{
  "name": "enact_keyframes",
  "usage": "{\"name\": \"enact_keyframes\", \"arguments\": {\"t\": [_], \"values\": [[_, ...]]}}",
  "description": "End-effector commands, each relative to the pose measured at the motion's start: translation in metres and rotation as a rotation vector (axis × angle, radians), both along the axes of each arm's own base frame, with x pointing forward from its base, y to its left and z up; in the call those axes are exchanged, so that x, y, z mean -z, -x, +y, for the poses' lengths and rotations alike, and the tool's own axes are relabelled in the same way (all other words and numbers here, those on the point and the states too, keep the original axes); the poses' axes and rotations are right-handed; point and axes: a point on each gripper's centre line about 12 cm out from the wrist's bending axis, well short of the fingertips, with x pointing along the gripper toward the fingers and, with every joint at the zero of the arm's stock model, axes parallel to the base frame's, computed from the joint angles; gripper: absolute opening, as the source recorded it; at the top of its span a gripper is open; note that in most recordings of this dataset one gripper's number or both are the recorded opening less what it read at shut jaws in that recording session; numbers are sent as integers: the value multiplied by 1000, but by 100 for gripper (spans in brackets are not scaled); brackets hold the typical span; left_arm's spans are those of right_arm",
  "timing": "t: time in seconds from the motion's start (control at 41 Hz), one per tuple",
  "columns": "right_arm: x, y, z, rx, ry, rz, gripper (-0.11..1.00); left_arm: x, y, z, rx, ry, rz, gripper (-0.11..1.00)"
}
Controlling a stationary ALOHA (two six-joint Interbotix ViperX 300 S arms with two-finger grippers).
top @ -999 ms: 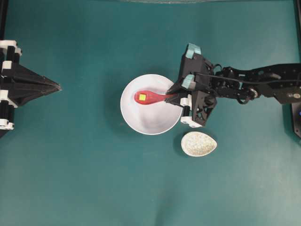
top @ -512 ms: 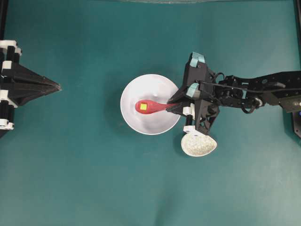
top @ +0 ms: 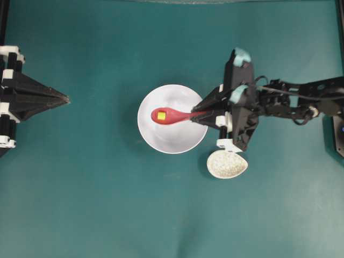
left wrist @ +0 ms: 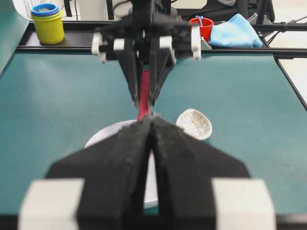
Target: Scoop the yellow hexagonal prism block from the bowl with a spoon using the right arm.
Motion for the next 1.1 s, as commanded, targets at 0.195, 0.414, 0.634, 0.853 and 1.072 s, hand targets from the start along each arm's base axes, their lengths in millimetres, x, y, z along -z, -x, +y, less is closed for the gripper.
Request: {"name": "enact_keyframes", "arguments": {"t": [0.195, 0.414, 0.634, 0.853, 1.072], "values": [[-39, 17, 1, -6, 11, -116, 24, -8, -2, 0, 0, 0, -25, 0], [-42, 24, 1, -6, 13, -126, 24, -11, -1, 0, 0, 0, -37, 0], [-43, 23, 1, -8, 14, -128, 24, -11, -1, 0, 0, -5, -38, 0], [-44, 23, 1, -9, 20, -130, 24, -12, -1, 0, 0, -5, -40, 0], [-45, 22, 0, -10, 28, -132, 24, -11, -1, 0, 0, -5, -38, 0]]}}
